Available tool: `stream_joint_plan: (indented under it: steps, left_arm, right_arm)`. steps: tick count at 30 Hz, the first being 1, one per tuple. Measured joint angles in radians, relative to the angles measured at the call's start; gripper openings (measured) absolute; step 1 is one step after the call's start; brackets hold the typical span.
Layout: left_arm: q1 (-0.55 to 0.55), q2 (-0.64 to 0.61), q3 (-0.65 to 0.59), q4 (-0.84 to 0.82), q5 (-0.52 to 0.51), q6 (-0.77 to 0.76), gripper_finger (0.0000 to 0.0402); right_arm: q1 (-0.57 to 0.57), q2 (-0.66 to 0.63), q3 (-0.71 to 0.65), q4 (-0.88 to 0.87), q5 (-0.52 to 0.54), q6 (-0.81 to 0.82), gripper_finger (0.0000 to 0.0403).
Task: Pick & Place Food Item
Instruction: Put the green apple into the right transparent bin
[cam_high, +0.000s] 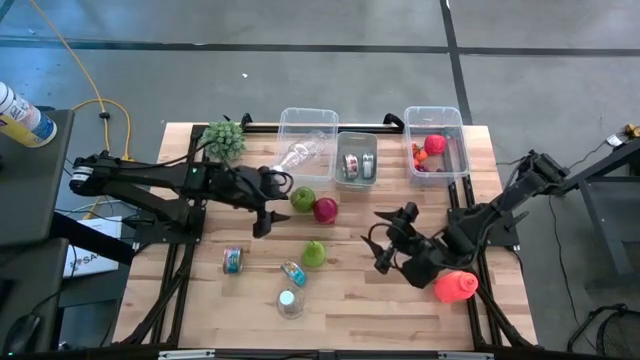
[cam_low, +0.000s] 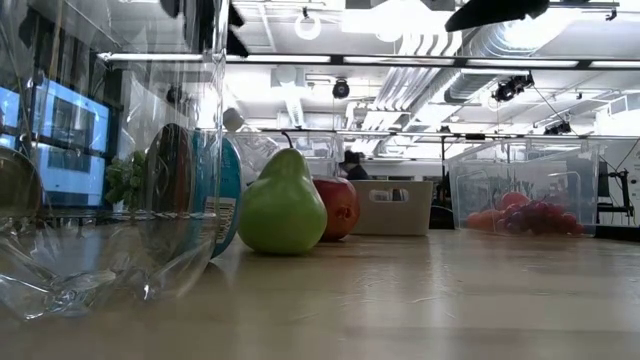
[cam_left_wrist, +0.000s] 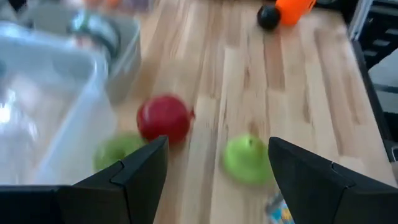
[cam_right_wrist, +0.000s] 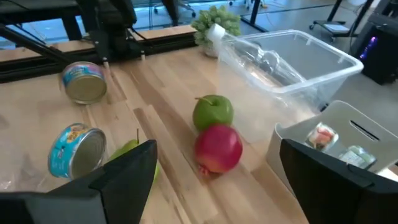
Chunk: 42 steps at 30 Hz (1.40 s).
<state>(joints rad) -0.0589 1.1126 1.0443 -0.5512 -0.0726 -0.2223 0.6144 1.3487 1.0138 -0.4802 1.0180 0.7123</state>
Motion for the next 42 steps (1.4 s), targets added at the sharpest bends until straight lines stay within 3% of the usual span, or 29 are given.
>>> stream_joint_plan:
  steps: [3, 6, 18, 22, 28, 42]
  left_arm:
    - [0.009, 0.000, 0.000, -0.065, 0.072, -0.006, 0.0266]
    - [0.022, 0.000, 0.000, -0.145, 0.135, 0.090, 0.0266]
    - [0.071, 0.000, 0.000, -0.228, 0.128, 0.311, 0.0266]
    - [0.090, 0.000, -0.035, -0.211, 0.216, 0.400, 0.0266]
    - [0.141, 0.000, -0.132, -0.055, 0.343, 0.486, 0.0266]
    - [0.256, 0.000, -0.404, 0.390, 0.321, 0.502, 0.0266]
  right_arm:
    - [0.022, 0.000, 0.000, -0.024, 0.016, 0.025, 0.0330]
    - [0.030, 0.000, 0.000, -0.030, 0.024, 0.025, 0.0330]
    - [0.027, 0.001, -0.035, -0.030, 0.000, 0.031, 0.0330]
    - [0.027, 0.002, -0.075, -0.022, 0.000, 0.076, 0.0330]
    - [0.027, 0.002, -0.132, 0.025, 0.000, 0.062, 0.0330]
    - [-0.006, 0.002, -0.140, 0.091, 0.001, -0.050, 0.0330]
